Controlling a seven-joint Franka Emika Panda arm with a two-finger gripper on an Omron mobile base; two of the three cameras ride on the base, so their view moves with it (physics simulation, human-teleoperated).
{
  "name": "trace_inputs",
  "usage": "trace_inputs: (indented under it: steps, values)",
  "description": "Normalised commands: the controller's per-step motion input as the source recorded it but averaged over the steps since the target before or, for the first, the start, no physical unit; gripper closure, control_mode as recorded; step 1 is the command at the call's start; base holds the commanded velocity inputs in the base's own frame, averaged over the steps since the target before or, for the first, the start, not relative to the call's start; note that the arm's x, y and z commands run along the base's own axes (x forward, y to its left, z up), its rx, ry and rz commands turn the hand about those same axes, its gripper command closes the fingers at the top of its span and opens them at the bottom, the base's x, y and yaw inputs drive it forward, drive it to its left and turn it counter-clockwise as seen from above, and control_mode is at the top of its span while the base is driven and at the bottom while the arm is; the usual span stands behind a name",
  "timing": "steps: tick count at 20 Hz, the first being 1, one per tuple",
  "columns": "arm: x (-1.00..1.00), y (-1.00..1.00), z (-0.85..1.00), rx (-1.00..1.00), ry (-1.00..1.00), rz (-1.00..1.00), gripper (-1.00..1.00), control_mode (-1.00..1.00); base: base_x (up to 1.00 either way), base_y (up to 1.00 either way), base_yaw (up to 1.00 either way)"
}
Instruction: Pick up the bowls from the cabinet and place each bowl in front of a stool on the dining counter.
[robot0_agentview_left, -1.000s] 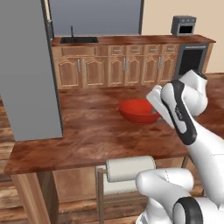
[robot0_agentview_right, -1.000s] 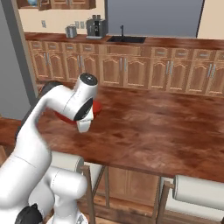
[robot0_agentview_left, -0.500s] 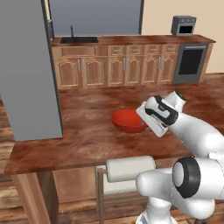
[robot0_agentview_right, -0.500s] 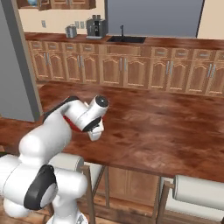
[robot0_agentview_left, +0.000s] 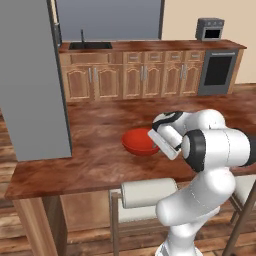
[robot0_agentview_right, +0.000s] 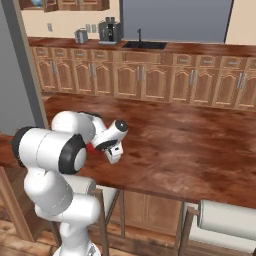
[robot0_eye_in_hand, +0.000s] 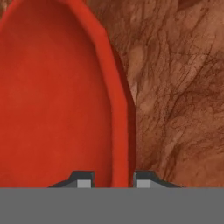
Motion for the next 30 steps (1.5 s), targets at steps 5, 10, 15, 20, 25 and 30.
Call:
trace_inputs:
  steps: [5, 10, 15, 20, 25, 30]
  values:
    - [0.29, 0.01, -0.16, 0.0, 0.02, 0.01, -1.0, -1.0, 0.0, 0.0, 0.0]
    - [0.0, 0.0, 0.0, 0.0, 0.0, 0.02, -1.0, -1.0, 0.0, 0.0, 0.0]
    - [0.0, 0.0, 0.22, 0.0, 0.0, 0.0, -1.0, -1.0, 0.0, 0.0, 0.0]
    - [-0.15, -0.09, 0.79, 0.03, 0.0, 0.0, -1.0, -1.0, 0.0, 0.0, 0.0]
    - [-0.64, -0.04, 0.97, 0.0, 0.0, -0.04, -1.0, -1.0, 0.0, 0.0, 0.0]
    - [-0.84, 0.0, 1.0, 0.0, 0.0, -0.07, -1.0, -1.0, 0.0, 0.0, 0.0]
